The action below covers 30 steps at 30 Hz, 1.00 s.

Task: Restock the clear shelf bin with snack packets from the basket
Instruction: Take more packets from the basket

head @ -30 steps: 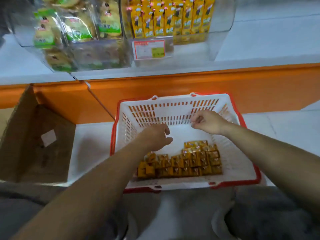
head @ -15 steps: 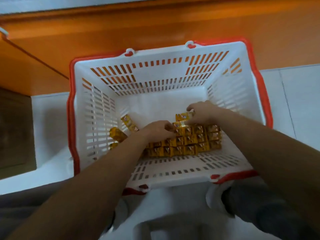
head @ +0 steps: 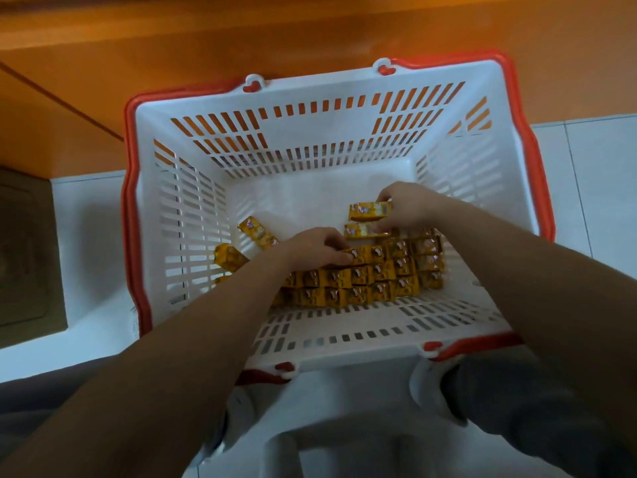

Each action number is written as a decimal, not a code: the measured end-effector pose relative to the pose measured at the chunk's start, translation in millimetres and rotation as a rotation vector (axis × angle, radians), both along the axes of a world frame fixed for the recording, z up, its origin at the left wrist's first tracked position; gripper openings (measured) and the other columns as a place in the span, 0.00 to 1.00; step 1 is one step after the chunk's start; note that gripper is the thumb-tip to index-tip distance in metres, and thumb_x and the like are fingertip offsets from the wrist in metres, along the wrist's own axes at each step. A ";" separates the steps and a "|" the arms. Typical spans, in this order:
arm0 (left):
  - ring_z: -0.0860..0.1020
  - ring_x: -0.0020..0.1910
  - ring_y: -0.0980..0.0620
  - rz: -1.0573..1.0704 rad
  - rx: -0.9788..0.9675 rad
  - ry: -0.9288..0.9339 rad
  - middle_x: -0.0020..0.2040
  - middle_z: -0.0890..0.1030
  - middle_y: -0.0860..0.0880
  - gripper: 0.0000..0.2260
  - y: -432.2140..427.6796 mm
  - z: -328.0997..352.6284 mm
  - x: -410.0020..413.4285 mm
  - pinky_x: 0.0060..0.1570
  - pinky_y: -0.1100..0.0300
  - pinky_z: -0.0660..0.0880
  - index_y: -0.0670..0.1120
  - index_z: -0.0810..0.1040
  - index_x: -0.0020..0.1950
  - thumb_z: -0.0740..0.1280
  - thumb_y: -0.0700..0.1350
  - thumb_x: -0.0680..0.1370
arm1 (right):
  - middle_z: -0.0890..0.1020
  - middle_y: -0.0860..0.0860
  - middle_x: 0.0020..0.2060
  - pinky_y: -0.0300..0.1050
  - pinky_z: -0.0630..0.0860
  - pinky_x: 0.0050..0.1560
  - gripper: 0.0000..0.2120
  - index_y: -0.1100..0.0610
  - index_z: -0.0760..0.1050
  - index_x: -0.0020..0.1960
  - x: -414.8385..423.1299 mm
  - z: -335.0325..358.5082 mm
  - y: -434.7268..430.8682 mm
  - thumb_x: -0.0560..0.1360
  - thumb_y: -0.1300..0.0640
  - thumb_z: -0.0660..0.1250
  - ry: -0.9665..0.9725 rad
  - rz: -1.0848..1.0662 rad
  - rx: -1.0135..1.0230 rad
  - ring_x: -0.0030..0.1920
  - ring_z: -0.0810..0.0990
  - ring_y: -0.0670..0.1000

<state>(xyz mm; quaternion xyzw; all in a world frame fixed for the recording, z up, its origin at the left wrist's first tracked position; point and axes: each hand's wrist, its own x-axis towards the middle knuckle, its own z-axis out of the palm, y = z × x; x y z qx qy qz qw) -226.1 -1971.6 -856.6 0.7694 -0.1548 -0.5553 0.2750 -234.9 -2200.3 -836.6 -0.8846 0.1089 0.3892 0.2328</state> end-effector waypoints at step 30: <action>0.84 0.38 0.47 0.920 -0.382 0.096 0.42 0.83 0.43 0.27 13.6 148.9 16.5 0.42 0.54 0.82 0.40 0.81 0.53 0.77 0.62 0.69 | 0.86 0.48 0.51 0.45 0.80 0.48 0.15 0.52 0.78 0.59 -13.7 129.9 27.6 0.73 0.59 0.75 -0.186 -0.883 0.879 0.51 0.85 0.48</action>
